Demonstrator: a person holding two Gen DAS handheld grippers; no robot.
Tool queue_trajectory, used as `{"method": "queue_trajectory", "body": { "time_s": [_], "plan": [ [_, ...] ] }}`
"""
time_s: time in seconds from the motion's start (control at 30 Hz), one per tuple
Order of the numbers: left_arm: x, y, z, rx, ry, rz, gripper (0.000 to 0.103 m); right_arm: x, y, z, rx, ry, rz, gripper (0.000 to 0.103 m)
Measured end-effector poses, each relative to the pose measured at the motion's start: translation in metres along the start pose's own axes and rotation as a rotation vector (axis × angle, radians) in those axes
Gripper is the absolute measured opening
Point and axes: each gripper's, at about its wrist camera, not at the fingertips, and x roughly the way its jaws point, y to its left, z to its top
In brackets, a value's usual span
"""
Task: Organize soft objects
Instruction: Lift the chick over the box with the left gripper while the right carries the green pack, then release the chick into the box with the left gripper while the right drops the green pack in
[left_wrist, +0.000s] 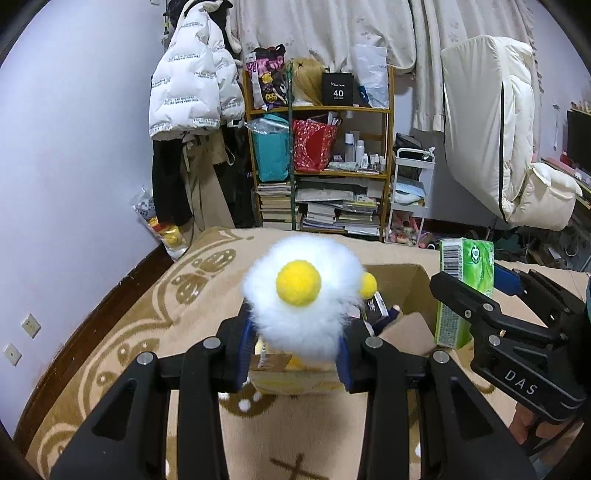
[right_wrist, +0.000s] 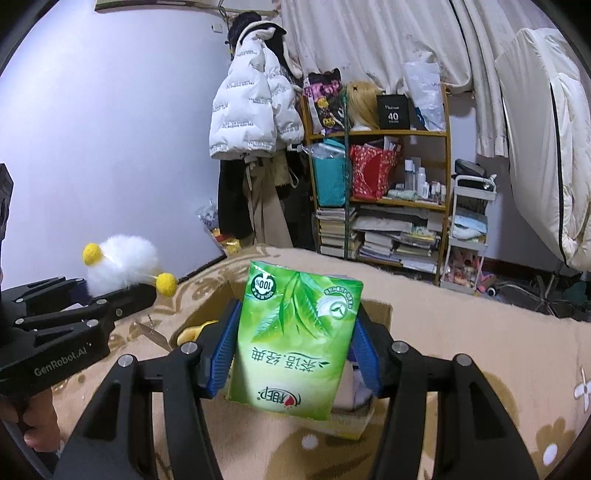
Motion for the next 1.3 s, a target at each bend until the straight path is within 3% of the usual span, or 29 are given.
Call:
{"method": "queue_trajectory", "body": {
  "time_s": [0.37,0.87,1.03,1.07,1.13,1.3],
  "plan": [
    [0.028,-0.013,0.01,0.043,-0.014,0.006,0.036,0.028,-0.012,0.018,-0.038,-0.016,0.004,0.06],
    [0.083,-0.015,-0.005,0.027,0.116,-0.013,0.037,0.073,-0.055,-0.01,0.127,0.113,0.076,0.061],
    [0.095,-0.014,-0.011,0.027,0.174,-0.012,0.04,0.078,-0.06,-0.016,0.146,0.14,0.088,0.061],
    [0.096,-0.013,-0.012,0.019,0.184,-0.013,0.045,0.078,-0.061,-0.017,0.152,0.14,0.089,0.061],
    [0.097,-0.012,-0.014,0.016,0.187,-0.002,0.054,0.078,-0.063,-0.017,0.174,0.141,0.101,0.064],
    [0.098,-0.011,-0.018,0.025,0.209,0.004,0.056,0.073,-0.066,-0.016,0.184,0.13,0.094,0.077]
  ]
}}
